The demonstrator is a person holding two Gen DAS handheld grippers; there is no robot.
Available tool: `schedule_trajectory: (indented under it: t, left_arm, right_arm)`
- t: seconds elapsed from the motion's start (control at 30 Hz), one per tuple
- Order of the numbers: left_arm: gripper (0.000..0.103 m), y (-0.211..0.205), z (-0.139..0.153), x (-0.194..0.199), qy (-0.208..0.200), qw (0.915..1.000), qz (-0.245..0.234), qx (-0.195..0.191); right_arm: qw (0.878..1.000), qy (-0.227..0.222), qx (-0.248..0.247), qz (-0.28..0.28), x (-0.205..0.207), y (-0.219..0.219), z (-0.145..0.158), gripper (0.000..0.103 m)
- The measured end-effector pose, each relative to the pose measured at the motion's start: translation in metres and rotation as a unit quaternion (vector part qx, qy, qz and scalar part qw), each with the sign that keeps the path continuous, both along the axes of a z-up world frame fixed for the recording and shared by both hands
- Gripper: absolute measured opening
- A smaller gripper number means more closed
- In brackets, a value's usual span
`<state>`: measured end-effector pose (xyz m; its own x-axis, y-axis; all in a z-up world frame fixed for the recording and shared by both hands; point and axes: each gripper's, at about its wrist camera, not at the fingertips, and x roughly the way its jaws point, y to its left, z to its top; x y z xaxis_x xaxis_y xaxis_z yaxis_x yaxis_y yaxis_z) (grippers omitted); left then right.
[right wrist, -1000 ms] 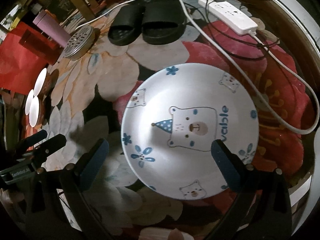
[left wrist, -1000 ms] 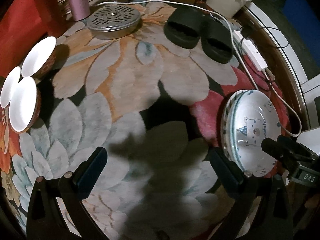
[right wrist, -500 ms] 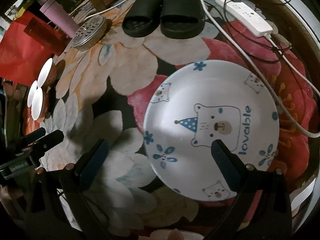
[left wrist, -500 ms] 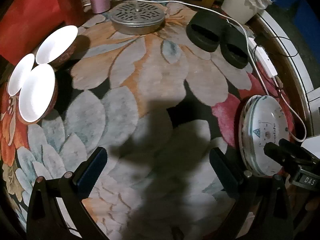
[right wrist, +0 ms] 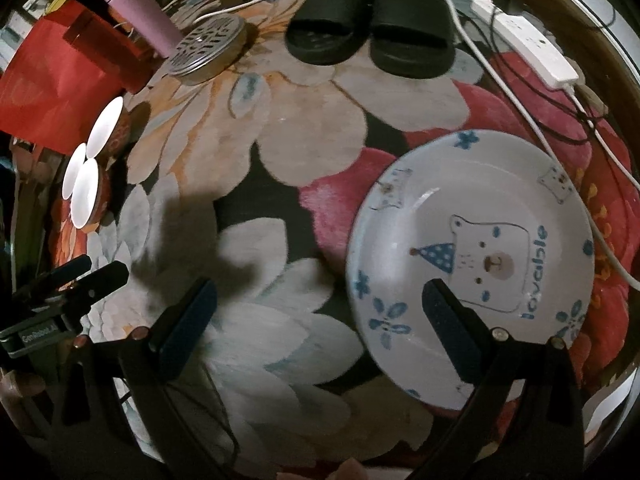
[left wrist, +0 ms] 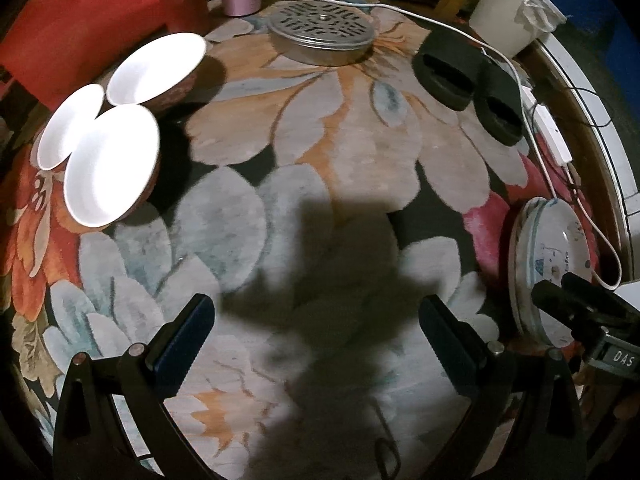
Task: Organize plates and bowls
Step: 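Move both grippers to the group of white bowls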
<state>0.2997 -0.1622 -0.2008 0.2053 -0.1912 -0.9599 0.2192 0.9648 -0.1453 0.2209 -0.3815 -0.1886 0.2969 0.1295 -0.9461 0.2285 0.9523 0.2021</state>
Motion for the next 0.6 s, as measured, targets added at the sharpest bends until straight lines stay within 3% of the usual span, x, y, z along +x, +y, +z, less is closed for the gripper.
schedule_trajectory:
  t: [0.6]
  left_arm:
    - [0.102,0.077,-0.003,0.022,-0.004,0.9972,0.074,0.004]
  right_arm:
    - [0.995,-0.016,0.021,0.095,0.054,0.071,-0.003,0.103]
